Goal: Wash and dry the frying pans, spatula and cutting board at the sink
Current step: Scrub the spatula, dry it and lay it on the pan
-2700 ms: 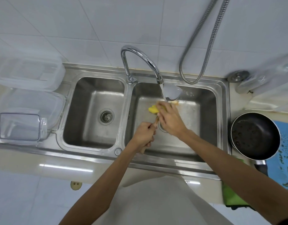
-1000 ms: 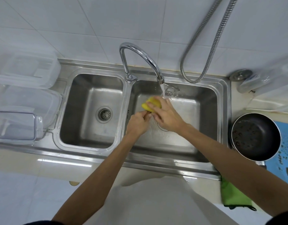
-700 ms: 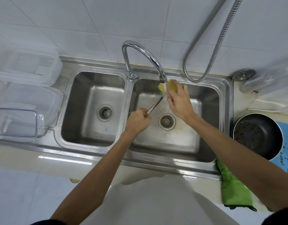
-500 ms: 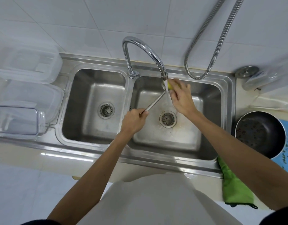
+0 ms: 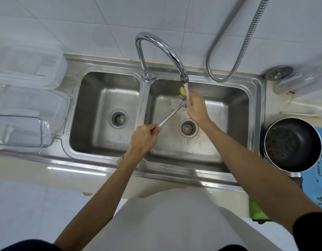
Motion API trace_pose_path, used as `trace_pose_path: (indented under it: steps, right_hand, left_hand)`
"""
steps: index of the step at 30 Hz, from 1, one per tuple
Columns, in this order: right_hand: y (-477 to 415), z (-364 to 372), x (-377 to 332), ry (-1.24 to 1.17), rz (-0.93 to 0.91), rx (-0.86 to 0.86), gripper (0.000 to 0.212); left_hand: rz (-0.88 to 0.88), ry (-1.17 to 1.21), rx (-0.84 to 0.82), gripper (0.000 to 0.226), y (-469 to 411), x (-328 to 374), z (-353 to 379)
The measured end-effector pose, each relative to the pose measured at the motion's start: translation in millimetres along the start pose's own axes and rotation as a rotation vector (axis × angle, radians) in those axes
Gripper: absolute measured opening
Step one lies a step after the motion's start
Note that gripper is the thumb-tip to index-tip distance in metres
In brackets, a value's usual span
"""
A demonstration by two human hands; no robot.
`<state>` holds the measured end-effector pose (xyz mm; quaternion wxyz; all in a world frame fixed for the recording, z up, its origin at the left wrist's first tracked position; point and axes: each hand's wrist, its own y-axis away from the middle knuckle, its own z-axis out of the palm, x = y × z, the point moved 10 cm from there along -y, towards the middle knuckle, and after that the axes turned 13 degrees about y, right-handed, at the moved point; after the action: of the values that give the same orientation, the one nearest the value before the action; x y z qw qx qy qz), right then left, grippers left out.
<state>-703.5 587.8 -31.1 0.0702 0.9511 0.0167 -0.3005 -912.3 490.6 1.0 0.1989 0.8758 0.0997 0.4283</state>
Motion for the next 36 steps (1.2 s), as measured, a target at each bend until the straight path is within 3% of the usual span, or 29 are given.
trace_pose_path:
  steps: [4,9,12,16,19,21,25,31,36]
  right_hand:
    - [19,-17,-36,0.04,-0.121,0.011,0.04]
    - [11,-24,-6,0.001,0.073,0.059,0.048]
    - [30,-19,-42,0.014,-0.157,0.028,0.048]
    - [17,-29,-6,0.012,0.043,0.097,0.048]
    - [28,-23,-30,0.034,-0.14,0.127,0.046]
    - [29,-21,-34,0.052,-0.198,0.124,0.049]
    - [20,-35,-3,0.083,-0.03,0.117,0.051]
    - [17,-72,10,0.086,0.022,0.261,0.058]
    - [21,-67,9,0.145,-0.03,0.25,0.057]
  left_hand:
    - [0.013,0.002,0.039,0.029,-4,2,-10]
    - [0.065,0.023,0.05,0.028,-1,9,-11]
    - [0.048,0.041,0.051,0.03,-3,8,-9]
    - [0.049,0.043,0.027,0.028,1,8,0]
    - [0.017,0.051,0.026,0.03,0,4,1]
    - [-0.002,0.017,0.0,0.033,1,6,4]
    - [0.014,-0.046,-0.049,0.029,-1,18,12]
    - [-0.157,0.178,-0.255,0.007,-6,21,33]
    - [-0.163,0.107,-0.267,0.024,-8,22,42]
